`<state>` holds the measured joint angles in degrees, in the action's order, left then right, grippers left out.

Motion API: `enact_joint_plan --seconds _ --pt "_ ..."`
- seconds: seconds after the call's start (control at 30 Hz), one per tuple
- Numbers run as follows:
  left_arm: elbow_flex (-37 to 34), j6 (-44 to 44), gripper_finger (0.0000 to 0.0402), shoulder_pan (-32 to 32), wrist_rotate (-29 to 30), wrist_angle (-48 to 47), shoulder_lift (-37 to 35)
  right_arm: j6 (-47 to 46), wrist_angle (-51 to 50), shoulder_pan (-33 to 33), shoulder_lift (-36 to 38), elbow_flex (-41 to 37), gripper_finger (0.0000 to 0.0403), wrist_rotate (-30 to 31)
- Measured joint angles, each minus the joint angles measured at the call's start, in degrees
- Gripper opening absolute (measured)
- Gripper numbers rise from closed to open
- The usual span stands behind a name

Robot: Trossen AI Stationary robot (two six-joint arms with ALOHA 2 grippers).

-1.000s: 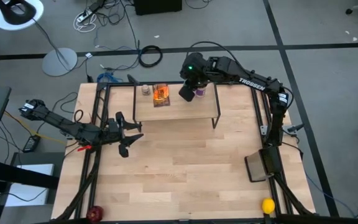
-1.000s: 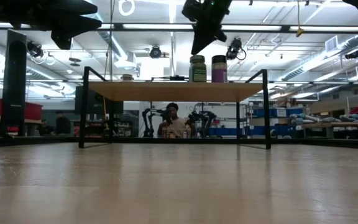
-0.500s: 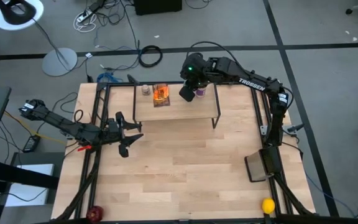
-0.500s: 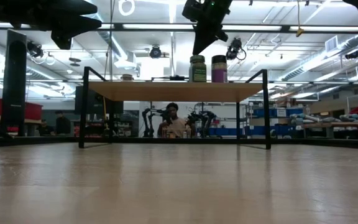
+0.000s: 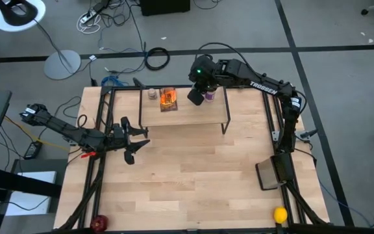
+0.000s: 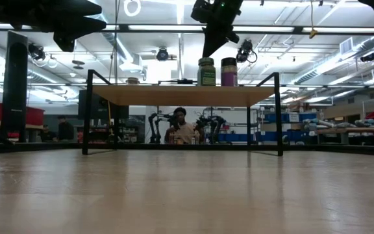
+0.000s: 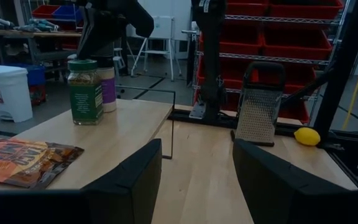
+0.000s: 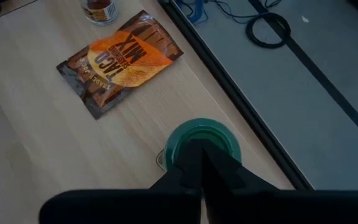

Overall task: Shelf spices
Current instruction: Adjust the seasoning bottles on the shelf

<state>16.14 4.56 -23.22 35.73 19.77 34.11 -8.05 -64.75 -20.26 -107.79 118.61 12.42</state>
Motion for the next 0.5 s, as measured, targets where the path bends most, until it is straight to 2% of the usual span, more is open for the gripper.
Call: enact_joint_plan --seconds 0.5 --pt "0.0 0.0 0.0202 0.0 0.0 -0.3 0.0 0.4 6.9 -0.7 -3.4 0.2 0.0 -1.1"
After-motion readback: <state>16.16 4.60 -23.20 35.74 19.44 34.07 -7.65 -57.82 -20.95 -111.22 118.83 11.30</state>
